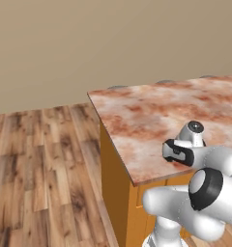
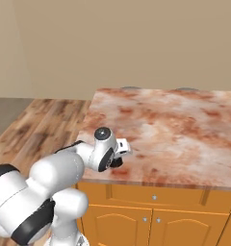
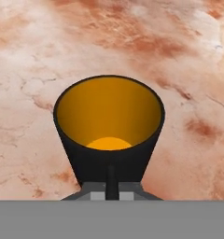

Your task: Clear the mugs and bowl far away from the sink.

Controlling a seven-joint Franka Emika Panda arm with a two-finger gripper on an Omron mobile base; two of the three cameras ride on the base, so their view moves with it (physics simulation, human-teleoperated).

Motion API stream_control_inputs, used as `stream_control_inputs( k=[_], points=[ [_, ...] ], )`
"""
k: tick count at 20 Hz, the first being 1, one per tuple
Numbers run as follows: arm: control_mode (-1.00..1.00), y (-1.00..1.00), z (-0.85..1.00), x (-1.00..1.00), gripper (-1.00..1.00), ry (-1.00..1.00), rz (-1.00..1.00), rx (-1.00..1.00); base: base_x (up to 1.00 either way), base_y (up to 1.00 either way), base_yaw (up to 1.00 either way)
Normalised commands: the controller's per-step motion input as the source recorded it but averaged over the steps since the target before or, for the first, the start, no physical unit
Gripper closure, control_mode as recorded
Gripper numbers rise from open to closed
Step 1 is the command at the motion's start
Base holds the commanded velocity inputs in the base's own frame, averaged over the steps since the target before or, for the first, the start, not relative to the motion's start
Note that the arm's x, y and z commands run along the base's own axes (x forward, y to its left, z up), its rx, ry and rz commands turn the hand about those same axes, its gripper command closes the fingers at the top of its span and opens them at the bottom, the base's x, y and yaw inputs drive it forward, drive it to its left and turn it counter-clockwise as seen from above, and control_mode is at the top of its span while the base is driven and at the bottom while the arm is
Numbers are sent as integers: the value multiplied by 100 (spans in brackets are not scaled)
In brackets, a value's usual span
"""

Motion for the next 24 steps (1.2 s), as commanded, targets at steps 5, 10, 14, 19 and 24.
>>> stream_control_inputs(
  k=[5,10,14,19,24],
  points=[
    [-100,-11,15,0,-100,3,0,0,0,0,0],
    [-100,-5,70,0,-100,6,-1,0,0,0,0],
    [-100,0,100,-4,-100,4,0,0,0,0,0],
    [-100,0,79,-66,-100,0,-4,2,0,0,0],
    [-100,0,49,-80,-100,0,-18,4,0,0,0]
  ],
)
